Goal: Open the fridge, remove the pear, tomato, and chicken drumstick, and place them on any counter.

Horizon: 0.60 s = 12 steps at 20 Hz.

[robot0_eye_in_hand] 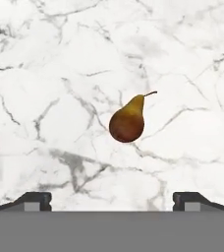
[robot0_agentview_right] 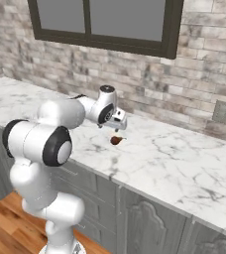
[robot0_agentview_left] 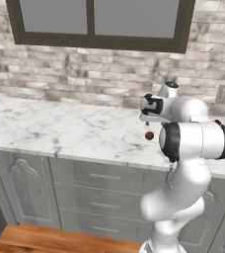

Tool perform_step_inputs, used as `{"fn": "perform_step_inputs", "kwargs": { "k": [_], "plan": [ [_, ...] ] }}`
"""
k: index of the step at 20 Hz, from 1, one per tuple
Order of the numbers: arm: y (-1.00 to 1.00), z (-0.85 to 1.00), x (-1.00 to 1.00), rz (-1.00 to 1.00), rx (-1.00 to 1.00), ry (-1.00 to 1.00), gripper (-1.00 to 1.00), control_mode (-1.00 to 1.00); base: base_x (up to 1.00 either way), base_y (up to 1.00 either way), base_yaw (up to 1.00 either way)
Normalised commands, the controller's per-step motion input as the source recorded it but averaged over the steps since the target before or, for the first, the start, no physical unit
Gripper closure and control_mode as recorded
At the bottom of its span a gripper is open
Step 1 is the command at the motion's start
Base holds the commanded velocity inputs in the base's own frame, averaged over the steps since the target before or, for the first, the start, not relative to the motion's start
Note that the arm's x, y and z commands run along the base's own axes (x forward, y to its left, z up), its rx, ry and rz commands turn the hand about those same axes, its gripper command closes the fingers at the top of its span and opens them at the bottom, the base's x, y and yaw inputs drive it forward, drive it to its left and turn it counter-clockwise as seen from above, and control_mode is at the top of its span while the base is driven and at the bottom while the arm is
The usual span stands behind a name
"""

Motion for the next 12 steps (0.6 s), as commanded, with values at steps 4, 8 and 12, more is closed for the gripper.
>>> {"fn": "perform_step_inputs", "kwargs": {
  "k": [4, 8, 12],
  "plan": [
    [0.22, 1.0, -1.0, 0.0, 0.0, -0.01, -1.0, -1.0, 0.0, 0.0, 0.0],
    [0.12, 0.97, -1.0, 0.0, 0.0, 0.1, -1.0, -1.0, 0.0, 0.0, 0.0],
    [0.05, 0.56, -1.0, 0.0, 0.01, 0.15, -1.0, -1.0, 0.0, 0.0, 0.0]
  ]
}}
